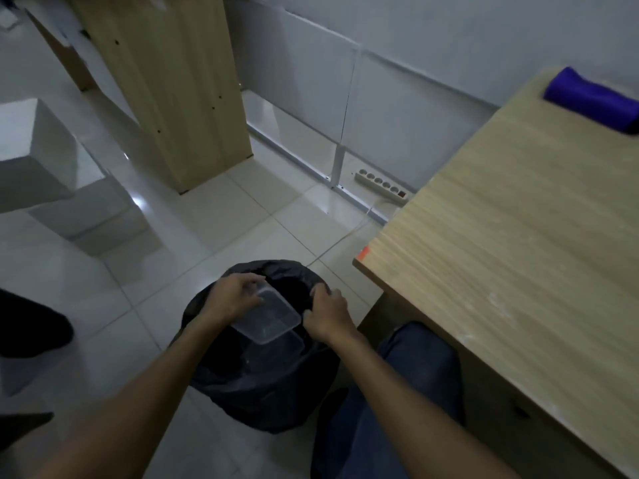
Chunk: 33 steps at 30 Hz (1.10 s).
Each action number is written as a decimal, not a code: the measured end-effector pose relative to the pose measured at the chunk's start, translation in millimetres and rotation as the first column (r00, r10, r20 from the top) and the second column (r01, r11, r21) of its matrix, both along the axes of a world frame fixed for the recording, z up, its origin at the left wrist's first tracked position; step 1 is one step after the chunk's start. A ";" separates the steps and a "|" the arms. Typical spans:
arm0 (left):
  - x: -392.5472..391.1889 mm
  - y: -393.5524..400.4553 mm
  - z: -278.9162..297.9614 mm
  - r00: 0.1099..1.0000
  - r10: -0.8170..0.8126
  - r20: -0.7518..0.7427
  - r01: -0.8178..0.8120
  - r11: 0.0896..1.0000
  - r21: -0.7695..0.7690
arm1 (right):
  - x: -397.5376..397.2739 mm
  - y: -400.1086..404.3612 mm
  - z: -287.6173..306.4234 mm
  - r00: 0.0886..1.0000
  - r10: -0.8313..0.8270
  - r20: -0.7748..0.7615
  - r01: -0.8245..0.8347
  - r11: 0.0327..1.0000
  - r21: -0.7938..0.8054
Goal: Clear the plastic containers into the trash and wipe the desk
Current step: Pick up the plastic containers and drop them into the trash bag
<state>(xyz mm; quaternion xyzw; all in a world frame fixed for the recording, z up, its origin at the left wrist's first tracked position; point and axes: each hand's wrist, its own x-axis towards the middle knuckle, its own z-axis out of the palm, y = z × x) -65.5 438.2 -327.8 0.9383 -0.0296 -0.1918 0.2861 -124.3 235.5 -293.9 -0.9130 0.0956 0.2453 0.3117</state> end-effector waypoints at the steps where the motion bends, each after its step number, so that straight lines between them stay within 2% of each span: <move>1: 3.9 -1.3 -11.6 0.998 -0.062 -0.030 0.064 0.997 0.040 | 0.5 -4.6 -11.8 0.998 0.035 -0.060 -0.038 0.998 -0.057; 5: 14.5 -7.8 -63.6 0.951 -0.253 -0.178 0.284 0.941 0.185 | 5.5 -17.0 -50.7 0.946 0.158 -0.282 -0.198 0.973 -0.120; 8: 8.4 -1.2 -109.4 0.914 -0.283 -0.290 0.352 0.910 0.219 | 6.3 -20.7 -70.8 0.920 0.203 -0.336 -0.243 0.967 -0.081; 10: -6.9 1.5 -129.6 0.952 -0.227 -0.208 0.267 0.944 0.195 | 3.8 -23.9 -79.8 0.919 0.213 -0.333 -0.251 0.965 -0.076; 12: -22.8 1.2 -138.6 0.994 -0.097 -0.047 0.102 0.987 0.127 | 4.5 -27.7 -86.3 0.921 0.226 -0.318 -0.265 0.961 -0.084; 14: -35.2 -1.9 -149.2 0.999 -0.032 0.007 0.031 0.992 0.120 | 6.2 -30.2 -88.3 0.923 0.240 -0.300 -0.279 0.956 -0.095; 17: -36.9 -5.3 -170.1 0.962 -0.267 -0.054 0.271 0.957 0.106 | 7.8 -30.7 -91.7 0.922 0.261 -0.285 -0.302 0.947 -0.109; 19: -30.4 -11.4 -164.9 0.924 -0.359 -0.134 0.377 0.915 0.143 | 8.2 -30.1 -92.9 0.924 0.249 -0.292 -0.286 0.954 -0.094; 20: -27.9 -11.7 -162.9 0.924 -0.357 -0.136 0.372 0.922 0.110 | 8.4 -29.3 -92.9 0.925 0.243 -0.291 -0.278 0.957 -0.085; 24: -20.5 -10.7 -124.0 0.977 -0.186 -0.104 0.182 0.982 -0.050 | 11.6 -28.0 -78.7 0.952 0.212 -0.219 -0.227 0.973 -0.043; 28: -9.3 -13.8 -69.2 0.985 -0.128 -0.115 0.122 0.991 -0.064 | 16.4 -18.5 -45.7 0.982 0.171 -0.076 -0.172 0.985 -0.014; 33: 5.2 -7.7 18.1 0.991 -0.125 0.044 0.126 0.991 -0.032 | 15.5 8.8 15.3 0.979 0.172 0.110 -0.175 0.985 0.016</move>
